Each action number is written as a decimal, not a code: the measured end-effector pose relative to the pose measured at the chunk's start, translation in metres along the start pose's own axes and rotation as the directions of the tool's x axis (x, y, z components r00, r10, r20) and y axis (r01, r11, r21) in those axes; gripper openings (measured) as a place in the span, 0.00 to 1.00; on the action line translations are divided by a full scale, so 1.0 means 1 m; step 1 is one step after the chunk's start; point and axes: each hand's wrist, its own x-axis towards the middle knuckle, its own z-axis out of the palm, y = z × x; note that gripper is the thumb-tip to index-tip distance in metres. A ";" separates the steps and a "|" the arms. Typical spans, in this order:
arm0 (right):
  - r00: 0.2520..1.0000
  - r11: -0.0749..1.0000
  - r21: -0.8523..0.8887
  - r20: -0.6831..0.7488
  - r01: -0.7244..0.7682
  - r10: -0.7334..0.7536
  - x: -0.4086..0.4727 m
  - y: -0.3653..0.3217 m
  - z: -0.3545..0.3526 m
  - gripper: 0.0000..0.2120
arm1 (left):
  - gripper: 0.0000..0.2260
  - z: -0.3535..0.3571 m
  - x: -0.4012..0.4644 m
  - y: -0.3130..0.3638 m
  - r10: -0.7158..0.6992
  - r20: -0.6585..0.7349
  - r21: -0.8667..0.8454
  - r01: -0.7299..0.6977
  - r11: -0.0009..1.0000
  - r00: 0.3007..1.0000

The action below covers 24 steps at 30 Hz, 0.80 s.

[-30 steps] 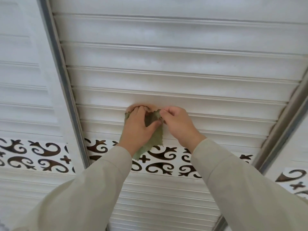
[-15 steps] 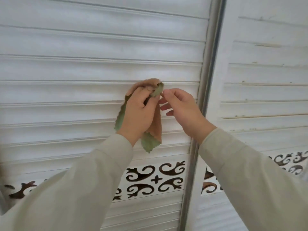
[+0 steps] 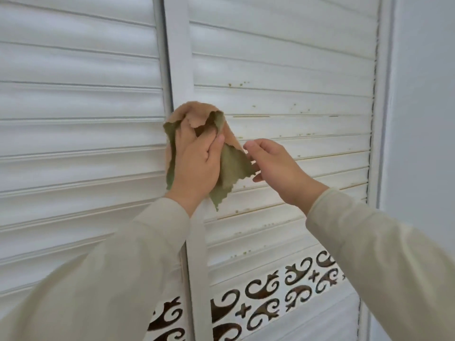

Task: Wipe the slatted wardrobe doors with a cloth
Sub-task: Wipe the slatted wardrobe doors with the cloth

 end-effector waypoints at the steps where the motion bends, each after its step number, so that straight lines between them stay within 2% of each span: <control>1: 1.000 1.000 -0.010 -0.010 0.000 0.000 0.008 -0.001 -0.012 0.16 | 0.12 0.009 0.008 0.002 0.034 0.009 0.031 -0.034 0.999 0.999; 3: 1.000 0.999 -0.032 -0.030 0.006 -0.007 0.023 -0.004 -0.032 0.15 | 0.12 0.024 0.025 0.004 0.117 0.057 0.096 -0.122 0.988 0.992; 7: 0.995 0.992 -0.097 -0.051 0.076 -0.081 0.063 -0.016 -0.056 0.14 | 0.22 0.042 0.069 0.002 0.204 0.167 0.181 -0.234 0.955 0.965; 9: 0.987 0.980 -0.139 -0.053 0.146 -0.154 0.082 -0.022 -0.060 0.14 | 0.23 0.043 0.092 0.000 0.189 0.208 0.305 -0.247 0.920 0.960; 12: 0.962 0.953 -0.197 -0.101 0.232 -0.255 0.114 -0.031 -0.064 0.14 | 0.30 0.047 0.130 -0.005 0.174 0.244 0.516 -0.280 0.810 0.954; 15: 0.935 0.927 -0.250 -0.150 0.280 -0.322 0.149 -0.038 -0.071 0.14 | 0.37 0.055 0.164 -0.011 0.112 0.282 0.612 -0.268 0.744 0.953; 20: 0.853 0.787 -0.497 -0.160 0.365 -0.497 0.198 -0.039 -0.096 0.16 | 0.36 0.061 0.200 -0.015 0.089 0.251 0.683 -0.241 0.690 0.964; 24: 0.795 0.622 -0.707 -0.138 0.338 -0.590 0.240 -0.024 -0.129 0.32 | 0.33 0.063 0.206 -0.018 0.162 0.187 0.764 -0.247 0.596 0.969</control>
